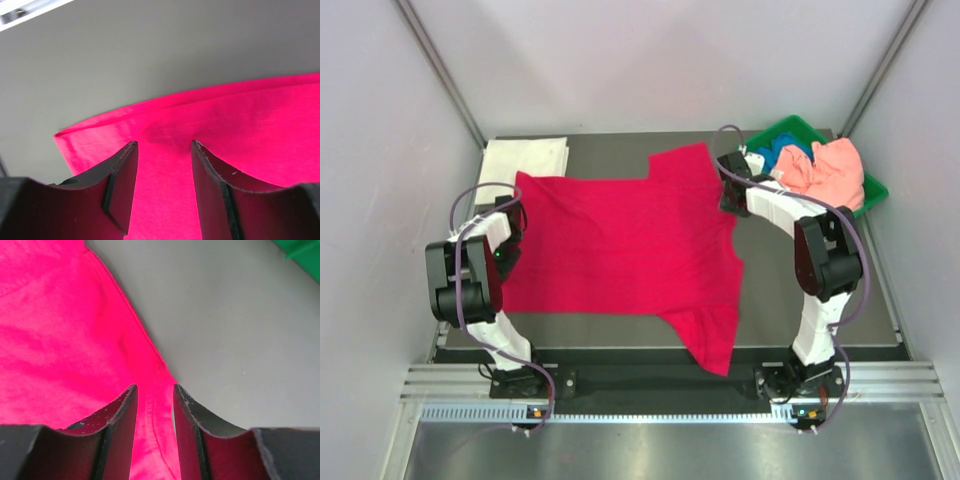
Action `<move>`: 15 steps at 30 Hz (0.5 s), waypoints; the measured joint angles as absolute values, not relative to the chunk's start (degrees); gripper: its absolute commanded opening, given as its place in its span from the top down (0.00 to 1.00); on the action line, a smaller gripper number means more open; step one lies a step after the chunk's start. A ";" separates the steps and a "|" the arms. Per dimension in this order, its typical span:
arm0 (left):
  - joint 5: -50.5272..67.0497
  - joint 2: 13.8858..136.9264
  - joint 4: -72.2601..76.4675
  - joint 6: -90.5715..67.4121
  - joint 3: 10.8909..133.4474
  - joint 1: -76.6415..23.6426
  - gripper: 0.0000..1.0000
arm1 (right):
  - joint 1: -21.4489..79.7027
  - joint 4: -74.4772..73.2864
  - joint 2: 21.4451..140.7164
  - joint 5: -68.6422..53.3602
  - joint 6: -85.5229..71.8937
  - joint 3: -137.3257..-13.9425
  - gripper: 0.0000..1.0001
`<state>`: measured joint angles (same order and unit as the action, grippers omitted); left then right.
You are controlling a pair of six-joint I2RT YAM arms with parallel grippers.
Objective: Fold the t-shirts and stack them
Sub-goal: Flatten the tshirt out
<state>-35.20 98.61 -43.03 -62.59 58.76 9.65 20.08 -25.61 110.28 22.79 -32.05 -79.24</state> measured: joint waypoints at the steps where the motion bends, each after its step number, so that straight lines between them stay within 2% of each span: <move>1: -35.24 98.61 -43.90 -62.70 59.02 9.74 0.47 | 20.08 -26.35 109.89 22.72 -32.71 -79.42 0.64; 5: -35.46 97.47 -47.16 -64.05 59.22 10.26 0.46 | 20.05 -32.49 105.51 21.06 -38.46 -77.52 0.61; 12: -34.39 89.45 -48.34 -67.70 58.06 10.41 0.47 | 22.39 -41.30 79.66 12.82 -58.83 -58.78 0.63; 15: -33.71 88.55 -48.51 -68.05 58.06 10.41 0.46 | 25.45 -46.04 73.45 9.10 -66.32 -53.17 0.66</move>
